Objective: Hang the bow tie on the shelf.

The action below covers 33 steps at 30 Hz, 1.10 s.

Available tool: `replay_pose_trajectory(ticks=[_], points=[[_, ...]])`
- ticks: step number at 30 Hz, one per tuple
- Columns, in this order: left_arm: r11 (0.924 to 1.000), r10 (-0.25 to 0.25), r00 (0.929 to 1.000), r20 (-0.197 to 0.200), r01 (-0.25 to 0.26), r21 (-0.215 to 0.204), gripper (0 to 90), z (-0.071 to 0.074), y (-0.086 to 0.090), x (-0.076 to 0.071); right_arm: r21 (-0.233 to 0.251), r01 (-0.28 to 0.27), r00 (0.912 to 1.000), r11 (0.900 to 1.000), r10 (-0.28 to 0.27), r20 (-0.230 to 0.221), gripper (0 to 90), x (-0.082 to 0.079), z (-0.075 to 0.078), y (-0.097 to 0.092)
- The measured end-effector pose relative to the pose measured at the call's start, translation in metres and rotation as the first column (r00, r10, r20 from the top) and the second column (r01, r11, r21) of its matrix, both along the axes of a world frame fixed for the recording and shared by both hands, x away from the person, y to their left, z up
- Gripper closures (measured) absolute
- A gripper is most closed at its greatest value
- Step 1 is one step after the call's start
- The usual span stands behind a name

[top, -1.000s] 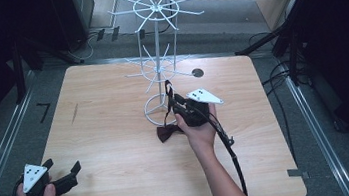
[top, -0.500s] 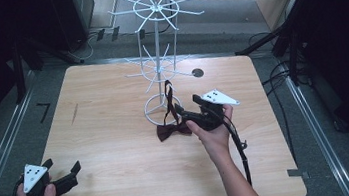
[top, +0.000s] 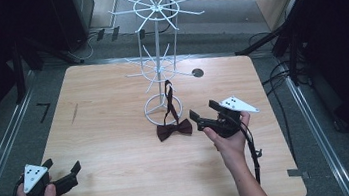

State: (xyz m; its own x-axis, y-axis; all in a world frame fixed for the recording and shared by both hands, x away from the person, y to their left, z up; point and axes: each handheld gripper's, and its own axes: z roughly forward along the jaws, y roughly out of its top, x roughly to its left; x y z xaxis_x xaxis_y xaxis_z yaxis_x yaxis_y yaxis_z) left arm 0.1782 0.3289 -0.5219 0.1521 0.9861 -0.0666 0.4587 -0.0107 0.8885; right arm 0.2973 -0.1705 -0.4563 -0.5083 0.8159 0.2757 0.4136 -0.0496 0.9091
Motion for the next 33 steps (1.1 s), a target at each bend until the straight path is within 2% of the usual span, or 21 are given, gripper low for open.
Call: replay_pose_trajectory(ticks=[20, 33], points=[[1.0, 0.0, 1.0, -0.001, 0.0, 0.007, 6.5, 0.0, -0.001, 0.0, -0.021, 0.074, 0.9971, 0.997, -0.074, -0.018, 14.0, -0.021, -0.018, -0.051], [0.9999, 0.002, 1.0, -0.001, -0.002, 0.013, 6.5, 0.0, -0.002, 0.0, -0.033, 0.135, 0.9899, 0.9903, -0.136, -0.041, 14.0, -0.035, -0.032, -0.088]])
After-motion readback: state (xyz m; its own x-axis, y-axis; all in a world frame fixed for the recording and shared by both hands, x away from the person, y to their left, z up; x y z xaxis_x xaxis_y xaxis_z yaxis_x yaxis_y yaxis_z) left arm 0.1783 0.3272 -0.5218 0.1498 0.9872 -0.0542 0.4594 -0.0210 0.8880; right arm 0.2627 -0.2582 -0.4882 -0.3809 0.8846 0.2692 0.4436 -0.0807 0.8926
